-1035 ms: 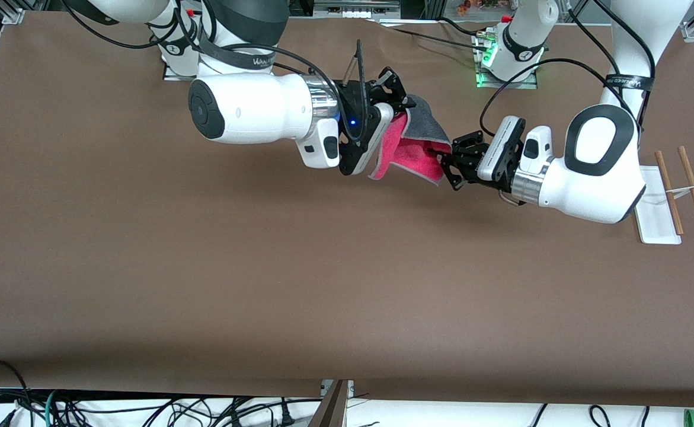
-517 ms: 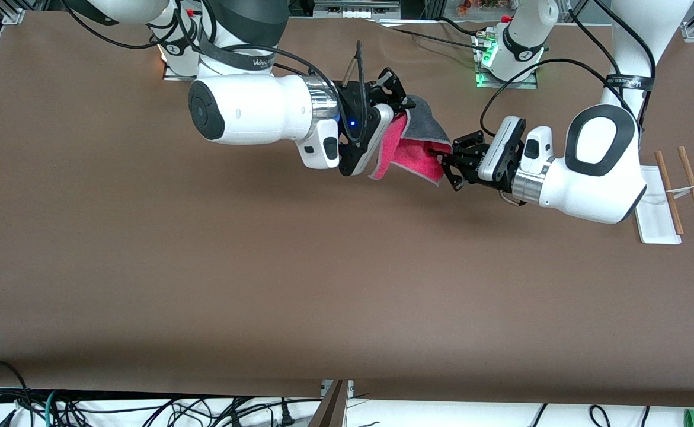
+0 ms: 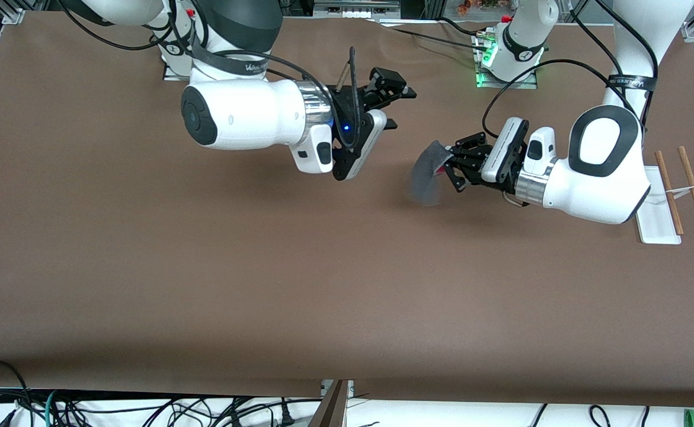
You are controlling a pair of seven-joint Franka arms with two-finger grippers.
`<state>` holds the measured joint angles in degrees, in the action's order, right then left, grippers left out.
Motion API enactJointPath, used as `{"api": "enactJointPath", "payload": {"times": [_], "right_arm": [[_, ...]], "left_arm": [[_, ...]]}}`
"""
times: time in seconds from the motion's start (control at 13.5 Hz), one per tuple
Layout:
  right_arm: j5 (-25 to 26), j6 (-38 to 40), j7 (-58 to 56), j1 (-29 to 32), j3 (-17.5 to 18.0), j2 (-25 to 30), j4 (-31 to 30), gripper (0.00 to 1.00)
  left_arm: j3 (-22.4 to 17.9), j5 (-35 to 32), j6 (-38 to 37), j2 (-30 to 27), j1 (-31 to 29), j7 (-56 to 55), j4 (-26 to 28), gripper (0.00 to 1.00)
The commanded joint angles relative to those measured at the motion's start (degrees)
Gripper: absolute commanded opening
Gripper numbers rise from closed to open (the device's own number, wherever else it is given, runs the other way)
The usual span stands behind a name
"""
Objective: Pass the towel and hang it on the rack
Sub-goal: 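Carry the towel to the rack with the left gripper while the right gripper withdraws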
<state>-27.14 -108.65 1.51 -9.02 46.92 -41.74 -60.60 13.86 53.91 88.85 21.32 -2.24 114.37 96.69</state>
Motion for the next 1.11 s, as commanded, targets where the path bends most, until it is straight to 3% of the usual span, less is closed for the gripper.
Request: {"api": "enactJointPath", "payload": {"times": [0.0,0.22,0.37,0.44,0.59,0.81,0.89,1.03], "right_arm": [[0.86,5.97,-0.28,3.64,0.62,0.17,0.31,1.00],[0.86,13.35,-3.33,9.35,0.62,0.43,0.40,1.00],[1.04,18.01,-7.99,13.74,0.19,0.96,0.40,1.00],[1.04,19.77,-9.32,15.24,-1.73,2.35,0.31,1.00],[0.95,21.98,-9.94,15.52,-7.00,4.38,-0.04,1.00],[1.04,29.25,-12.91,15.52,-17.71,7.63,-0.57,1.00],[1.04,31.20,-19.98,15.52,-24.53,9.29,-1.79,1.00],[2.34,31.04,-29.76,15.52,-32.12,12.37,-4.60,1.00]], "left_arm": [[-0.23,-2.56,-2.54,0.48,-2.06,1.56,-2.64,0.00],[-0.23,-14.15,-6.74,1.18,-4.95,-2.66,-9.13,0.00],[-0.24,-21.96,-9.48,1.45,-8.72,-2.40,-9.77,0.00],[-0.15,-26.01,-9.66,1.62,-10.92,-2.05,-9.85,0.00],[-0.15,-32.87,-10.27,1.97,-16.01,-1.35,-11.60,0.00],[-0.50,-40.44,-14.22,5.65,-23.48,-0.29,-17.91,0.00],[-1.80,-42.81,-14.76,7.40,-28.12,-0.38,-22.55,0.00],[-4.00,-47.91,-14.76,7.68,-30.88,0.06,-25.49,0.00]]}}
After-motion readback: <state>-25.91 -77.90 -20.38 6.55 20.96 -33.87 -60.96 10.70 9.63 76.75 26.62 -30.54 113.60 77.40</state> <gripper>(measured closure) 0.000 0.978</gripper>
